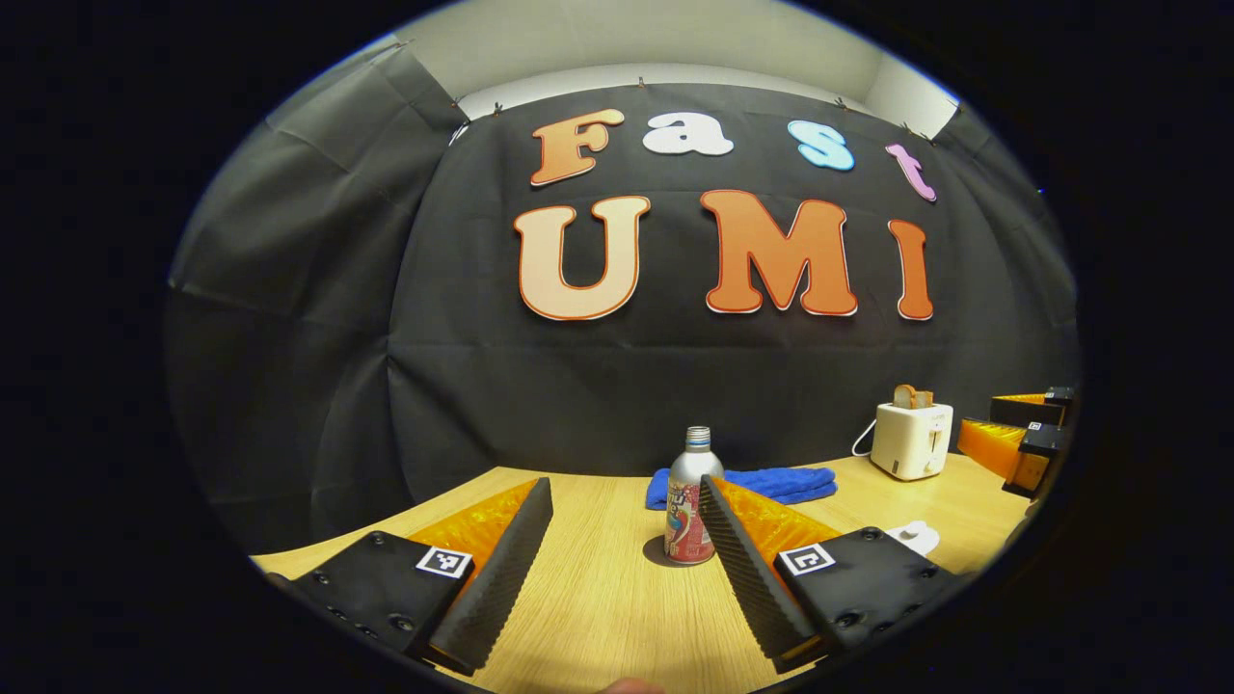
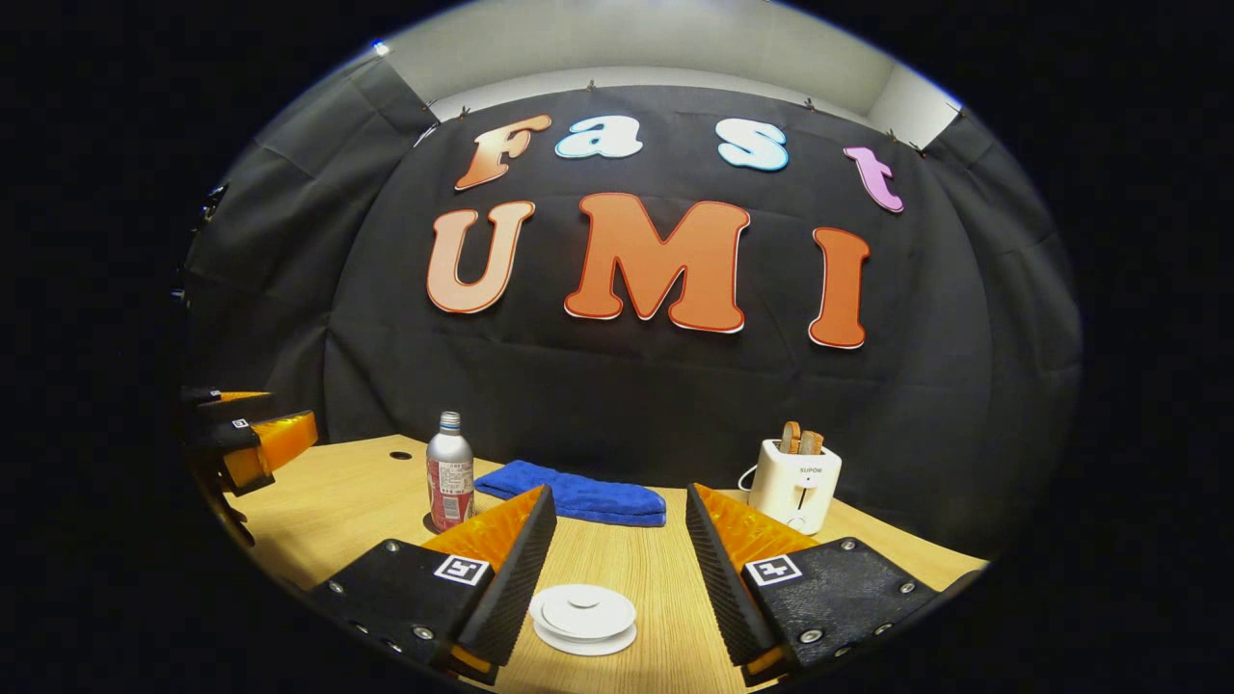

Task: Open the teacup lid with one hand, grasp the water bottle and pour water into the teacup with the other hand; after pouring, place the water bottle on the coaster and then close the teacup lid.

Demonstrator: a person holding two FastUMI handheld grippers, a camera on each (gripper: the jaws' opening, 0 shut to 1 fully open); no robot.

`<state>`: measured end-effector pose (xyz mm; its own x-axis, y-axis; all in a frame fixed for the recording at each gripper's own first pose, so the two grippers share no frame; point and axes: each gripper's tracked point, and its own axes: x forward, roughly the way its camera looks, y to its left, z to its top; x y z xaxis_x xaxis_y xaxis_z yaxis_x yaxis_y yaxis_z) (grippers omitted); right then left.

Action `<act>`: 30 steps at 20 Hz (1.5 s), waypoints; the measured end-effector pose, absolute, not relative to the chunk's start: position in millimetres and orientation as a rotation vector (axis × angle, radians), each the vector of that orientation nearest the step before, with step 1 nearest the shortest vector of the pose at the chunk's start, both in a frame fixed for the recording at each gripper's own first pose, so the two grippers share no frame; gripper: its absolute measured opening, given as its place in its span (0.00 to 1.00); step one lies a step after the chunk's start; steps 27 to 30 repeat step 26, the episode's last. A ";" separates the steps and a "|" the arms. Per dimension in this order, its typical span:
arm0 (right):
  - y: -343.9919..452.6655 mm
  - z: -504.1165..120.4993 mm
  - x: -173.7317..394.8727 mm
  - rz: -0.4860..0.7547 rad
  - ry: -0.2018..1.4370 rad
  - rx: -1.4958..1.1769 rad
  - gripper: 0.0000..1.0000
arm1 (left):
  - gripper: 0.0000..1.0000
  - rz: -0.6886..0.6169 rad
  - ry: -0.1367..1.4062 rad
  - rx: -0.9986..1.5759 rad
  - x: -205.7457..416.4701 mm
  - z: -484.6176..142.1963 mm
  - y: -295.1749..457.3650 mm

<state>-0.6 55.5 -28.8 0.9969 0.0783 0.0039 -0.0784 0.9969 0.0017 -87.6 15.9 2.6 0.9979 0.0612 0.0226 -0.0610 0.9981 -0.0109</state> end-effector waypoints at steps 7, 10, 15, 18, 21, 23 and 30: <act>52.4 -37.7 1.5 0.080 0.020 -0.012 0.81 | 1.00 0.059 -0.034 0.010 -85.4 4.6 12.1; 49.7 -38.0 0.5 0.081 0.025 -0.016 0.82 | 1.00 0.064 -0.024 0.007 -82.8 3.4 11.5; 40.7 -38.6 -0.8 0.079 0.035 -0.008 0.82 | 1.00 0.076 -0.025 -0.002 -80.3 4.2 11.2; 35.2 -36.3 -2.4 0.072 0.034 -0.005 0.81 | 1.00 0.081 -0.034 0.002 -77.7 7.6 11.1; 31.8 -35.2 -4.2 0.066 0.031 -0.006 0.81 | 1.00 0.073 -0.035 -0.002 -78.4 9.3 5.3; 31.7 -35.4 -6.3 0.069 0.034 -0.010 0.81 | 1.00 0.069 -0.035 -0.008 -80.3 9.8 4.5; 30.8 -33.7 -8.8 0.072 0.027 -0.014 0.81 | 1.00 0.078 -0.039 -0.011 -82.9 11.5 6.7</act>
